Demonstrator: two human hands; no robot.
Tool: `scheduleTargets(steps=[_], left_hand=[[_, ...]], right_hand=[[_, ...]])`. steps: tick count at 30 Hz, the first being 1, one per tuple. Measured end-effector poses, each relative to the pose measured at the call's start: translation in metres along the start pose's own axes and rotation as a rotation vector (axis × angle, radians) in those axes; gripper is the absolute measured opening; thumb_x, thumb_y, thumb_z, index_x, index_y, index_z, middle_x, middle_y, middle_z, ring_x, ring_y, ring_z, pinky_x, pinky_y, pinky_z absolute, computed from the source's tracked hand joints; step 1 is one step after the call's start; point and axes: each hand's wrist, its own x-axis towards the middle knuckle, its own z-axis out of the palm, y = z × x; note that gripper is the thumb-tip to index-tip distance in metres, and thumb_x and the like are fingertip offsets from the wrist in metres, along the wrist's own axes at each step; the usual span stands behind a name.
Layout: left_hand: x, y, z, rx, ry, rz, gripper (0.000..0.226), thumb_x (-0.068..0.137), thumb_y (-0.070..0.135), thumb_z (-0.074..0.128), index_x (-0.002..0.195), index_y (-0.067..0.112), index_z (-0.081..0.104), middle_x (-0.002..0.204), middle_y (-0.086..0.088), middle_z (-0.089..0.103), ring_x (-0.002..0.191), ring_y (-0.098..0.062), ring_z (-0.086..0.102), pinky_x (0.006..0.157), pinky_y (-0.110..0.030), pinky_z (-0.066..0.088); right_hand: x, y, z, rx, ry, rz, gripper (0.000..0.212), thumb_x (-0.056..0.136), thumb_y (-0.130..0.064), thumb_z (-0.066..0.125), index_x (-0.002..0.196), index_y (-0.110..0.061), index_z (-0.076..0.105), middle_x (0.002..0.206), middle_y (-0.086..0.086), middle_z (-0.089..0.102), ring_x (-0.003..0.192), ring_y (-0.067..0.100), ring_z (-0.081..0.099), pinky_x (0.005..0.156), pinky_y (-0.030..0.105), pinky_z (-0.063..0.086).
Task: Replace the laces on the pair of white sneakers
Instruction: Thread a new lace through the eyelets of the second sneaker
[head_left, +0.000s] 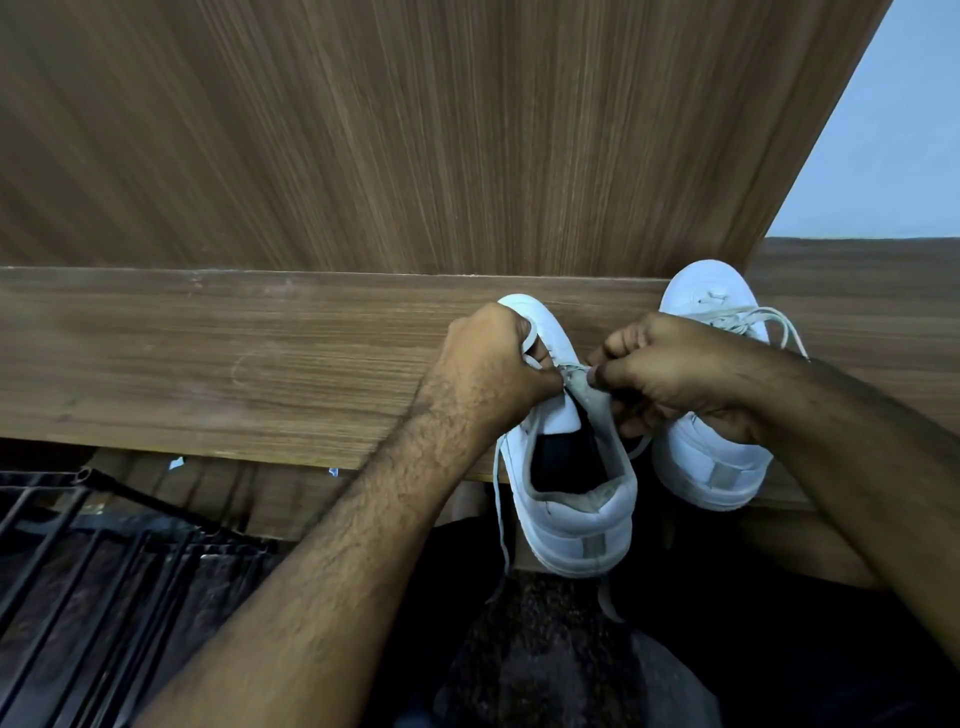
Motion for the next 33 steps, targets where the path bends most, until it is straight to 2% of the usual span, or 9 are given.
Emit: scheduleTargets(steps=[4,12,16,19,21,23,26,30,33], left_hand=[[0.000,0.001,0.004,-0.017,0.017,-0.015,0.008,0.075,0.018,0.074,0.073,0.010,0.072,0.067,0.000,0.068,0.072,-0.015,0.067,0.068,-0.036,0.057],[0.003,-0.003,0.005,-0.067,0.060,-0.050,0.011,0.082,0.019,0.074,0.077,0.010,0.074,0.067,0.004,0.068,0.067,-0.008,0.065,0.056,-0.026,0.050],[0.003,-0.003,0.008,-0.070,0.017,-0.051,0.008,0.079,0.019,0.076,0.074,0.013,0.074,0.069,0.002,0.069,0.072,-0.013,0.067,0.061,-0.026,0.052],[0.005,-0.004,0.014,-0.042,-0.007,-0.041,0.011,0.078,0.023,0.075,0.074,0.013,0.073,0.070,0.000,0.069,0.073,-0.016,0.067,0.067,-0.033,0.056],[0.007,-0.005,0.017,-0.036,-0.011,-0.041,0.018,0.074,0.030,0.072,0.075,0.012,0.071,0.071,-0.002,0.069,0.073,-0.019,0.068,0.069,-0.039,0.057],[0.007,-0.005,0.017,-0.037,-0.008,-0.034,0.018,0.075,0.030,0.072,0.075,0.012,0.071,0.071,-0.002,0.069,0.073,-0.018,0.068,0.068,-0.040,0.057],[0.006,-0.006,0.015,-0.091,-0.009,-0.023,0.023,0.084,0.029,0.075,0.074,0.009,0.072,0.069,-0.003,0.070,0.069,-0.015,0.067,0.064,-0.032,0.054],[0.005,0.001,0.006,-0.258,0.052,-0.026,0.046,0.095,0.048,0.063,0.077,0.006,0.070,0.071,-0.007,0.071,0.065,-0.014,0.066,0.067,-0.034,0.055],[0.000,0.011,0.002,-0.377,0.116,-0.004,0.056,0.097,0.056,0.054,0.070,0.006,0.055,0.071,-0.005,0.067,0.078,-0.027,0.070,0.074,-0.041,0.056]], right_hand=[[-0.001,-0.002,0.001,0.027,-0.024,0.006,0.017,0.099,0.002,0.049,0.091,-0.001,0.063,0.085,0.023,0.058,0.060,0.022,0.054,0.047,0.026,0.052],[0.000,0.001,-0.001,-0.013,-0.028,-0.011,0.019,0.099,0.000,0.048,0.098,-0.003,0.066,0.090,0.022,0.064,0.070,0.025,0.060,0.059,0.033,0.057],[0.000,0.001,-0.001,-0.009,-0.041,-0.010,0.022,0.099,0.000,0.047,0.091,-0.006,0.066,0.091,0.026,0.063,0.077,0.032,0.060,0.069,0.040,0.057],[0.000,0.000,0.000,-0.014,-0.046,-0.015,0.019,0.097,0.000,0.047,0.097,-0.002,0.066,0.086,0.022,0.062,0.070,0.027,0.058,0.064,0.036,0.056],[0.001,0.000,0.000,-0.010,-0.047,-0.025,0.019,0.098,-0.006,0.047,0.101,0.001,0.065,0.085,0.020,0.063,0.067,0.025,0.058,0.061,0.033,0.055],[0.002,0.002,0.000,0.051,-0.050,-0.037,0.027,0.105,-0.019,0.045,0.098,-0.001,0.063,0.082,0.017,0.062,0.065,0.021,0.058,0.058,0.029,0.055],[0.006,0.006,0.000,0.128,-0.057,-0.061,0.031,0.107,-0.027,0.044,0.095,-0.004,0.062,0.084,0.016,0.063,0.074,0.025,0.059,0.068,0.034,0.056],[0.011,0.010,0.001,-0.109,0.021,-0.171,0.021,0.101,-0.022,0.058,0.083,-0.015,0.066,0.068,0.005,0.065,0.062,0.016,0.061,0.066,0.036,0.053],[0.011,0.007,0.002,-0.458,0.185,-0.204,0.026,0.099,-0.032,0.058,0.076,-0.020,0.061,0.072,0.000,0.065,0.073,0.019,0.064,0.069,0.033,0.050]])
